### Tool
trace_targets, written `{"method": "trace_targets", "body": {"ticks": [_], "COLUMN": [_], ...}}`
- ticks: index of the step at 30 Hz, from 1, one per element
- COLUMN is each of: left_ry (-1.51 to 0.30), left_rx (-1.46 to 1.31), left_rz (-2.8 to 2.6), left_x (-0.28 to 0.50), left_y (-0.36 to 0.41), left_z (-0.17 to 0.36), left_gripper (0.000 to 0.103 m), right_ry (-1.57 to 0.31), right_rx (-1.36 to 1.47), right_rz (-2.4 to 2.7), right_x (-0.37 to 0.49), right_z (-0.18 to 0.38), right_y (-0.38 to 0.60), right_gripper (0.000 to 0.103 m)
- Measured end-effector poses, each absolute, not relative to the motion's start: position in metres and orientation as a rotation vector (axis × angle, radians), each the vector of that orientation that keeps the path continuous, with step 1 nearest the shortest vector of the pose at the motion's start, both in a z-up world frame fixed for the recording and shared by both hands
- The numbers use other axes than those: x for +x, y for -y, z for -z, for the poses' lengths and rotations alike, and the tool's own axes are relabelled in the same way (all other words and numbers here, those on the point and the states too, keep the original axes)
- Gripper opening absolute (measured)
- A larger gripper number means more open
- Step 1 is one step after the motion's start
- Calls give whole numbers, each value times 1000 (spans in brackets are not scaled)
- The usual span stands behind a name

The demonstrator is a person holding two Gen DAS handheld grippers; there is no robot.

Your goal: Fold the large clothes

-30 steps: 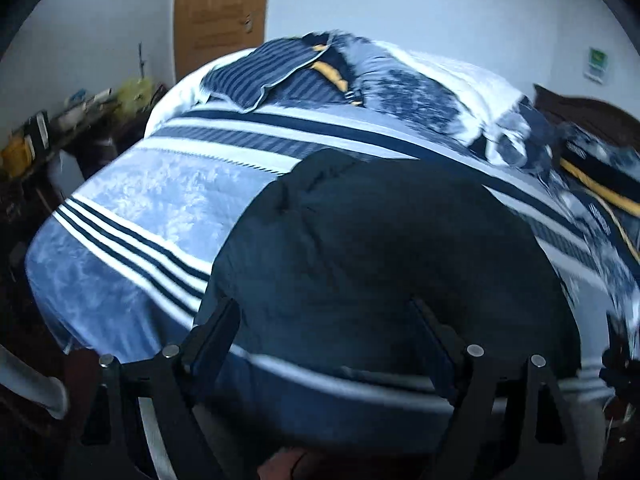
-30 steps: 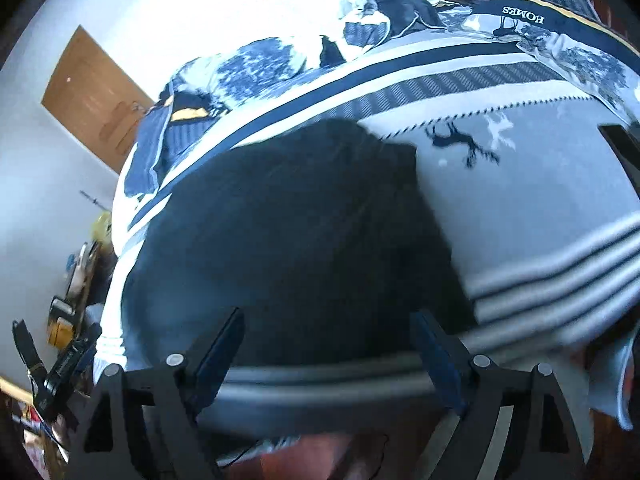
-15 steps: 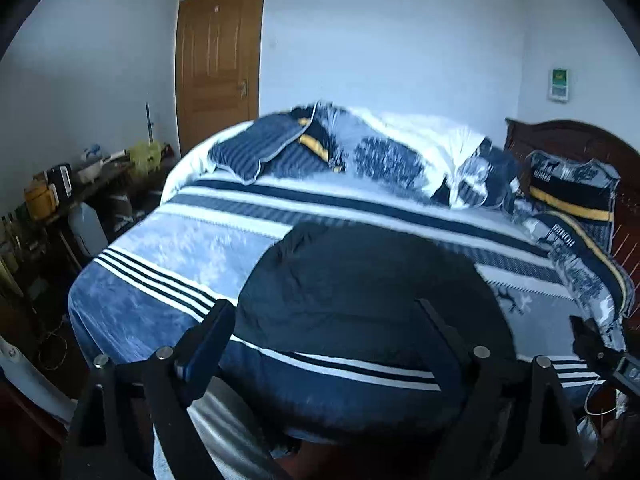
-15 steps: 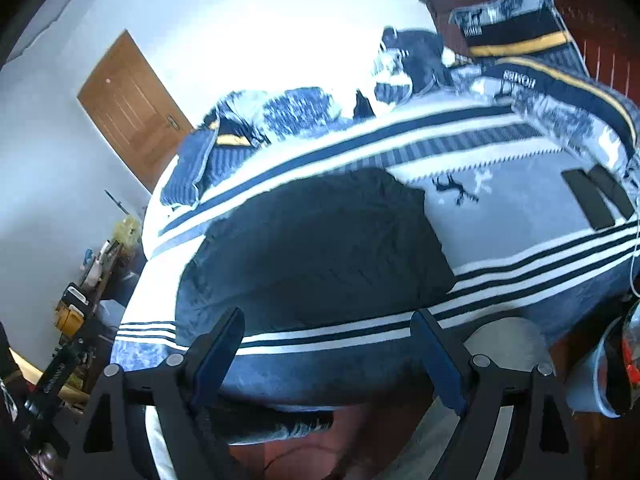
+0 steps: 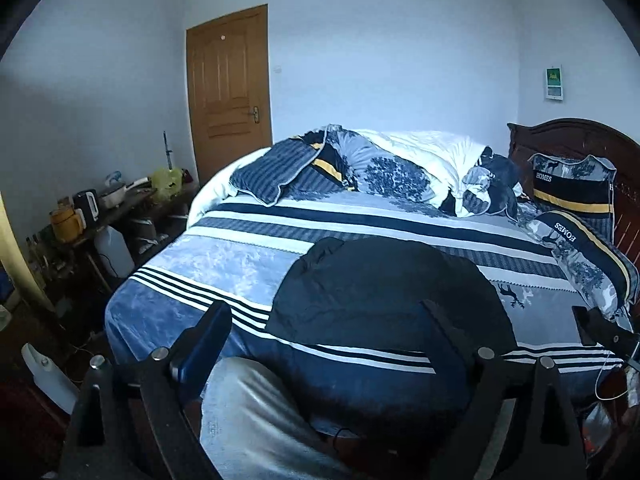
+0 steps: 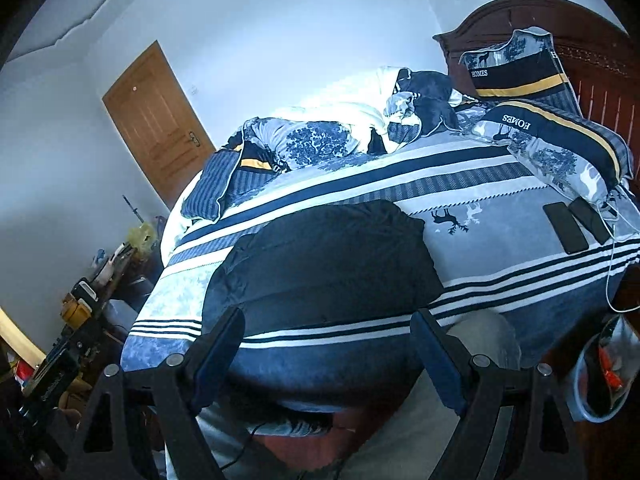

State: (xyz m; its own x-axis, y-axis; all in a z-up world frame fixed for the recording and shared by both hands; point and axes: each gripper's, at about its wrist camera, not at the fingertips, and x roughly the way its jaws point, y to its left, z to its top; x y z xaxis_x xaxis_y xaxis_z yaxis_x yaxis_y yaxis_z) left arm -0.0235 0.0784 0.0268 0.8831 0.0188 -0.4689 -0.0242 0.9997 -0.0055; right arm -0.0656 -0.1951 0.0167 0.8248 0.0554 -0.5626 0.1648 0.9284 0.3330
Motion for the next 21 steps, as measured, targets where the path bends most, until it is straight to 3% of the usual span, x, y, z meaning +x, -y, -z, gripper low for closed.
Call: {"method": "trace_targets", "body": {"ticks": [21], "left_ry": [-487], "left_rx": [-30], "left_rz": [0], "left_x": [-45], "left_y": [-81], "left_z": [-36], "left_gripper": [96], "right_ry": [-566], "right_rx": [211], "right_rz": [86], "right_x": [-83], "right_z": [-36], "right_y": [153], "right_gripper": [87]}}
